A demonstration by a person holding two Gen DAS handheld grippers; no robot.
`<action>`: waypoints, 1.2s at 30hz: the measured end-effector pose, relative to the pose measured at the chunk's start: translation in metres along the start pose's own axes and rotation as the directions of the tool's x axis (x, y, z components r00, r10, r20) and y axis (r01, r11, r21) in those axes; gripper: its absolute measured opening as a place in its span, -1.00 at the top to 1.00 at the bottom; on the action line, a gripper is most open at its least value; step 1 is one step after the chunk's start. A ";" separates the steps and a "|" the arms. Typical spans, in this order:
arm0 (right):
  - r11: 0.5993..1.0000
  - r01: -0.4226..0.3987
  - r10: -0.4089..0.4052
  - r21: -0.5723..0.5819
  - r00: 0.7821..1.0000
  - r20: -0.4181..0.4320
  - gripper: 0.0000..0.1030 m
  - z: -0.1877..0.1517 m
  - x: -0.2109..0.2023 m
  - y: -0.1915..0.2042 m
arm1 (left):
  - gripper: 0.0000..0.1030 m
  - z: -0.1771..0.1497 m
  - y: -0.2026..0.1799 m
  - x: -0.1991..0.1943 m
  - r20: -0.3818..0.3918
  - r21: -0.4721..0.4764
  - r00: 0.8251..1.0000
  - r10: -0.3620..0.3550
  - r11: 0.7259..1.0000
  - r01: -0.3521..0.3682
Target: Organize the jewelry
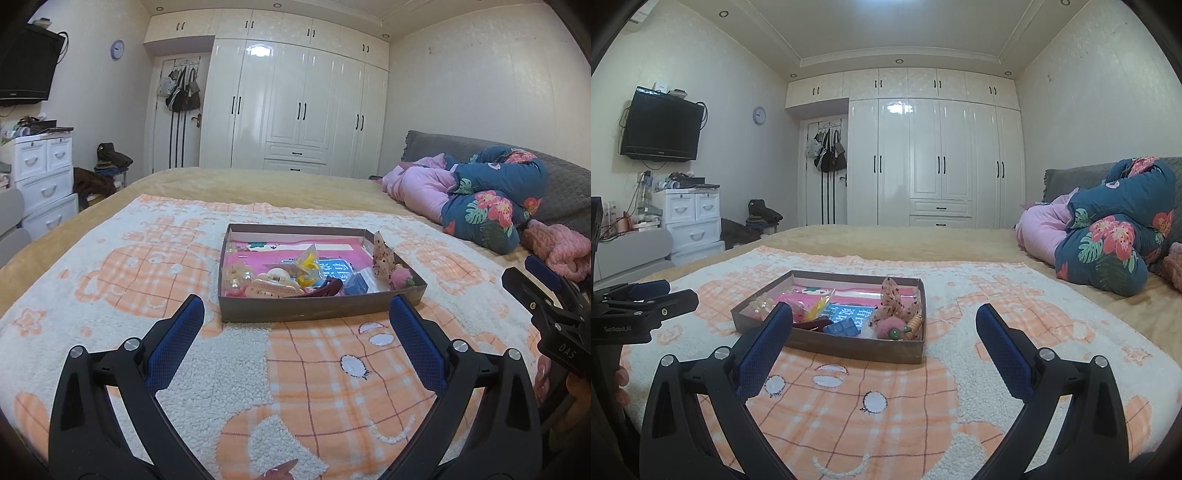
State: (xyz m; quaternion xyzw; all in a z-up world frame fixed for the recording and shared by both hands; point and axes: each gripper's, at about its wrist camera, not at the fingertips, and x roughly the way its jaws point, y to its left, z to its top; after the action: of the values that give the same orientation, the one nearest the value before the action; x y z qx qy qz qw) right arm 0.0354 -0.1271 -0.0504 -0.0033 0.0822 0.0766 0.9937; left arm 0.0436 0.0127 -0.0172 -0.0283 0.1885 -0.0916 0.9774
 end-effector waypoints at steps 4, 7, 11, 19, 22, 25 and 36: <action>1.000 0.005 -0.005 0.000 1.000 0.001 -0.88 -0.001 0.001 0.001 | -0.78 0.000 0.001 0.000 0.001 -0.002 1.000 0.004 1.000 -0.004; 1.000 0.007 -0.007 0.001 1.000 -0.002 -0.88 -0.001 0.001 0.000 | -0.78 -0.001 0.001 0.000 0.001 -0.002 1.000 0.006 1.000 -0.006; 1.000 0.006 -0.006 0.001 1.000 -0.001 -0.88 -0.002 0.001 0.001 | -0.78 -0.001 0.001 0.000 0.000 -0.001 1.000 0.005 1.000 -0.005; 1.000 0.007 -0.007 0.003 1.000 0.000 -0.88 -0.002 0.001 0.001 | -0.78 -0.001 0.001 -0.001 0.003 0.002 1.000 0.004 1.000 -0.004; 1.000 0.006 -0.006 0.003 1.000 -0.001 -0.88 -0.002 0.001 0.000 | -0.78 -0.001 0.001 0.000 0.000 -0.001 1.000 0.004 1.000 -0.004; 1.000 0.006 -0.006 0.004 1.000 -0.004 -0.88 -0.002 0.001 0.000 | -0.78 -0.001 0.001 -0.001 0.002 -0.001 1.000 0.002 1.000 -0.002; 1.000 0.010 -0.010 0.007 1.000 -0.003 -0.88 -0.004 0.002 0.000 | -0.78 -0.001 0.000 -0.001 0.002 0.003 1.000 0.004 1.000 -0.004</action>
State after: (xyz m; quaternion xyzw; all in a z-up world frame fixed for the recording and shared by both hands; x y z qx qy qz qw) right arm 0.0371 -0.1269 -0.0546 -0.0002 0.0840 0.0713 0.9939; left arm 0.0427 0.0124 -0.0175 -0.0263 0.1872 -0.0898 0.9779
